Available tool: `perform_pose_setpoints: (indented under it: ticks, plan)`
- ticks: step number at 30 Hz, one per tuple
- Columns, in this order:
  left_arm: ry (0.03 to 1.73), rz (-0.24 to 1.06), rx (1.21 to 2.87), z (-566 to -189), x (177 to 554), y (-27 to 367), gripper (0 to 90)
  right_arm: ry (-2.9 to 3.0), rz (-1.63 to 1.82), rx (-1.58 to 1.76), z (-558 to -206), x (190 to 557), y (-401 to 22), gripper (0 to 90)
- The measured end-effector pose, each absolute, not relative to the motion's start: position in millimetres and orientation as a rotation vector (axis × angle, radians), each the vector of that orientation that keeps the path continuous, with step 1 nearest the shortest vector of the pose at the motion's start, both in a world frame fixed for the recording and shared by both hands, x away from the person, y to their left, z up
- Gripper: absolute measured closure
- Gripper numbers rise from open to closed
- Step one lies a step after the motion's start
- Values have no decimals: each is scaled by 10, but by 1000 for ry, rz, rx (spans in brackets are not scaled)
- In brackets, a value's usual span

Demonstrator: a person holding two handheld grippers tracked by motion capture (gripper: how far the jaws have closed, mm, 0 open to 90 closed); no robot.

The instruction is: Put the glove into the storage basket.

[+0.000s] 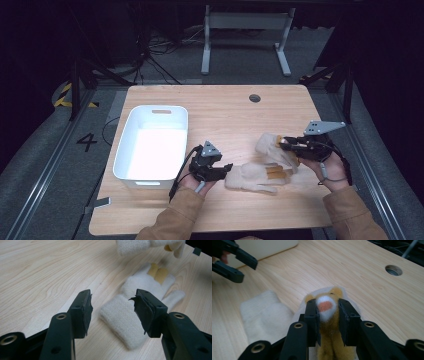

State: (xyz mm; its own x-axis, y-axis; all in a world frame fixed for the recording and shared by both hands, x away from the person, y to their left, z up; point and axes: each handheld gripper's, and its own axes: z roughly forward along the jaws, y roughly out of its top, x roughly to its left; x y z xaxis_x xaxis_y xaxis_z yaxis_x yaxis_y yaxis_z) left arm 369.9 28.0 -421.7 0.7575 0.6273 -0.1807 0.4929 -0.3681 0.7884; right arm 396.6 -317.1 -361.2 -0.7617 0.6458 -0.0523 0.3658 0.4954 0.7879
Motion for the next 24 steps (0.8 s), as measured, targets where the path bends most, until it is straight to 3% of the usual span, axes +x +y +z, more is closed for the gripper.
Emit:
perform_pose_setpoints:
  ticks: [24]
  plan:
    - [843,185,2041,-4224,3704,287,482,2600,1257,592,-3689,3798,-2624,711]
